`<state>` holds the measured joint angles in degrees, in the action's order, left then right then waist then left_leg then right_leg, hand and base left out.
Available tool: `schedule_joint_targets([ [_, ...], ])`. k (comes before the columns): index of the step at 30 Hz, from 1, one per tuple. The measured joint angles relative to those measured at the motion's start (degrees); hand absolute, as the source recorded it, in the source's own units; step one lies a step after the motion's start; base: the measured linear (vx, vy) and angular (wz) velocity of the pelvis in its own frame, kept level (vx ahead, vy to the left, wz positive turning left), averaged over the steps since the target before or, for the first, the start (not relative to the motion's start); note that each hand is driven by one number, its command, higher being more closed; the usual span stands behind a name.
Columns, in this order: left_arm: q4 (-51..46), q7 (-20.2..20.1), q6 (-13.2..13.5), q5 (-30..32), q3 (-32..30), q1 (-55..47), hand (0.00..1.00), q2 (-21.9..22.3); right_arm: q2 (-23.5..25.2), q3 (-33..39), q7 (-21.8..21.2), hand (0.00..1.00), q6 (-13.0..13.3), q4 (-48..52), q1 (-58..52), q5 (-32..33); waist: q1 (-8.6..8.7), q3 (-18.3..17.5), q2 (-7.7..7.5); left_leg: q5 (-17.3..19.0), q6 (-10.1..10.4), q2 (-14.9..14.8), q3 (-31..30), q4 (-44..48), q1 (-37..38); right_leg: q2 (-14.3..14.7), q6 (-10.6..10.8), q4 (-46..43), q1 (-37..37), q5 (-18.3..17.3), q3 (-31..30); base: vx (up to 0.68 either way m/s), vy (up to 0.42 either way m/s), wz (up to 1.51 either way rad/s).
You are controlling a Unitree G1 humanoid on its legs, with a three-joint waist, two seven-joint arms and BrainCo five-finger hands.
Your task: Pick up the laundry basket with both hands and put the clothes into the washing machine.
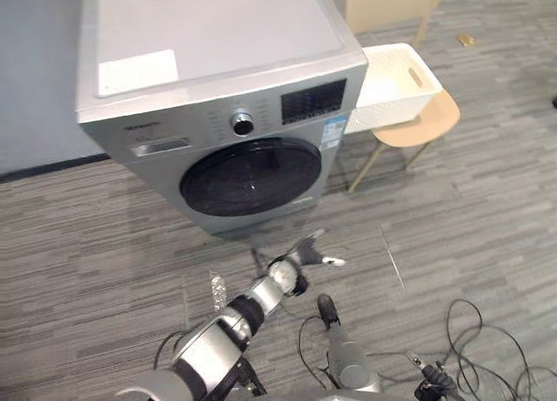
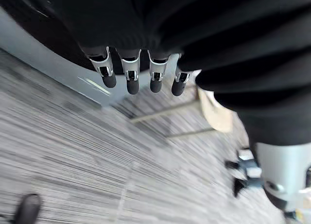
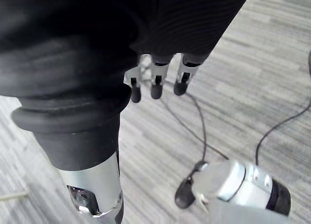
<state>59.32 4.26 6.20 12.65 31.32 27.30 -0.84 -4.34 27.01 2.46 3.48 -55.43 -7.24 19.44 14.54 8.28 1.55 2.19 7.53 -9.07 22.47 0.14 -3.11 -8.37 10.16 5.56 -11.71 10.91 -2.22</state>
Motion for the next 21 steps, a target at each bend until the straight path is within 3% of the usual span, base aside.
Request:
schedule_joint_targets([
  [5, 2.11, -0.6, -2.0, 5.89, -10.56, -14.61, 0.0, -6.06, 0.8, -3.86, -0.39, 0.0, -0.03, 0.09, -0.59, -1.31, -4.08, -0.68, 0.65, 0.0, -0.01, 0.05, -4.11, 0.23, 2.06, -0.63, -0.31, 0.04, 5.05, -1.28, 4.3, 0.0, 0.003, 0.41],
  [11, 3.22, -0.52, -2.29, 5.93, -22.44, -26.77, 0.0, -8.42, 0.76, -6.78, -1.61, 0.0, -0.2, -2.46, -2.36, -1.69, -7.83, -4.52, 0.6, -0.04, -0.06, 0.24, -9.16, 0.17, 3.11, -1.19, -0.16, 0.05, 9.56, -3.02, 9.7, 0.0, -0.005, 0.47],
  [13, 4.17, -0.5, -2.62, 5.79, -25.34, -29.62, 0.0, -8.07, 0.81, -7.9, -1.64, 0.0, -0.26, -2.84, -2.29, -1.69, -8.05, -5.48, 0.38, -0.05, -0.05, 0.45, -10.46, -0.06, 3.8, -1.45, 0.27, 0.05, 11.09, -3.67, 11.13, 0.01, -0.002, 0.39],
  [18, 4.46, -0.34, -3.57, 2.2, -33.17, -32.7, 0.0, -6.81, 0.6, -9.76, -2.79, 0.0, -0.54, -4.7, -2.16, -1.8, -10.49, -6.96, -0.07, -0.29, -0.28, 0.91, -13.44, 0.07, 4.01, -1.74, 0.03, 0.04, 13.18, -4.24, 13.59, -0.01, -0.002, 0.26],
  [21, 4.47, -0.2, -3.88, -0.44, -36.74, -33.56, 0.0, -6.19, 0.4, -10.14, -2.78, 0.0, -0.76, -6.44, -1.87, -1.8, -10.64, -7.0, -0.36, -0.18, -0.23, 0.37, -14.76, 1.43, 3.7, -1.37, -0.52, 0.01, 14.69, -4.79, 15.39, -0.02, -0.023, 0.3],
])
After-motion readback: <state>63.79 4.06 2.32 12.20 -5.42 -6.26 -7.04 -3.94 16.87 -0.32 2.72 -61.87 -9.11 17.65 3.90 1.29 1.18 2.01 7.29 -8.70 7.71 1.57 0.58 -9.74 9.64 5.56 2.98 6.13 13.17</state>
